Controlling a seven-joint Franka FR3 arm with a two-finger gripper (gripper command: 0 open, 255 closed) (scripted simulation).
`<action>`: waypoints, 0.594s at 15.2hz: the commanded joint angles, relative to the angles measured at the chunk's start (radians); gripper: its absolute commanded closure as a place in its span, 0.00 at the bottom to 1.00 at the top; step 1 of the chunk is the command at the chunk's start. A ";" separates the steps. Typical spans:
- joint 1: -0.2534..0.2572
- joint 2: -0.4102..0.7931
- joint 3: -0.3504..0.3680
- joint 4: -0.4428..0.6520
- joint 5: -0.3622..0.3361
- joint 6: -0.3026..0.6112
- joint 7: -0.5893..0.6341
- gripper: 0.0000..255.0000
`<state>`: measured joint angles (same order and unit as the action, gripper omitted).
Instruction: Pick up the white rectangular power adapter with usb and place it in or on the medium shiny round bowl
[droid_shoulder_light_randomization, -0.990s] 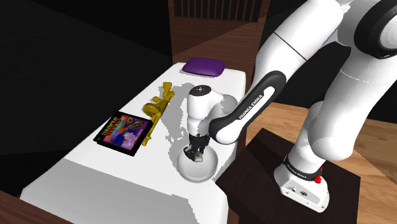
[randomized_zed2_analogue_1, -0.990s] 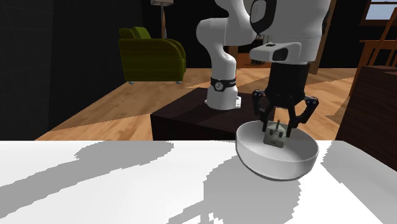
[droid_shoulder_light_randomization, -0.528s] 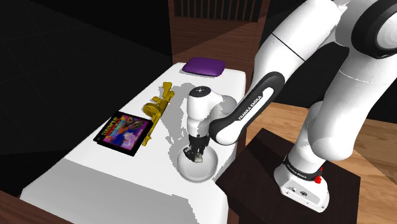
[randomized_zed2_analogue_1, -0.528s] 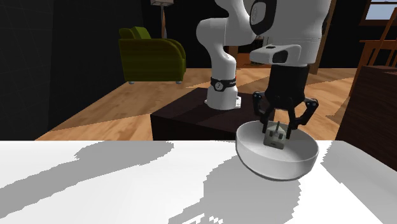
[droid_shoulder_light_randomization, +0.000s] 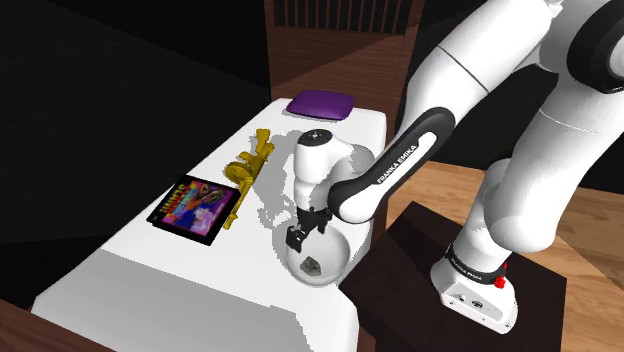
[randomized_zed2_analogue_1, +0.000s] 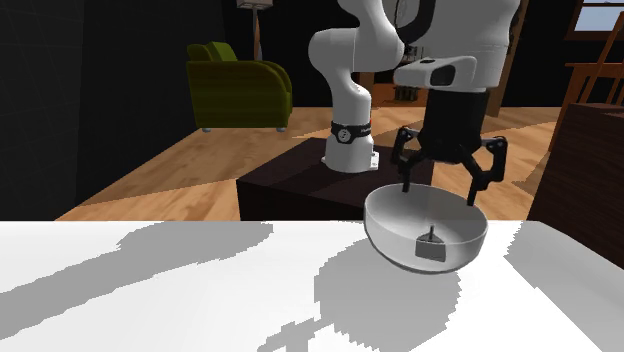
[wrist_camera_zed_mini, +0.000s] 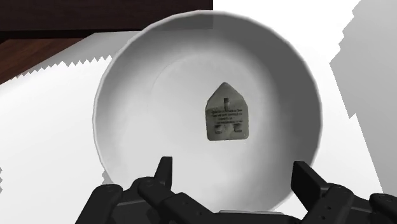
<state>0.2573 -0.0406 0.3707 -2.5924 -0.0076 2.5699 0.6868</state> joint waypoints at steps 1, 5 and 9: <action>0.005 -0.062 0.000 0.013 0.040 -0.072 -0.029 0.00; 0.009 -0.088 -0.004 0.019 0.053 -0.103 -0.039 0.00; 0.009 -0.088 -0.004 0.019 0.053 -0.103 -0.039 0.00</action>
<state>0.2660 -0.1282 0.3672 -2.5732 0.0449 2.4673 0.6485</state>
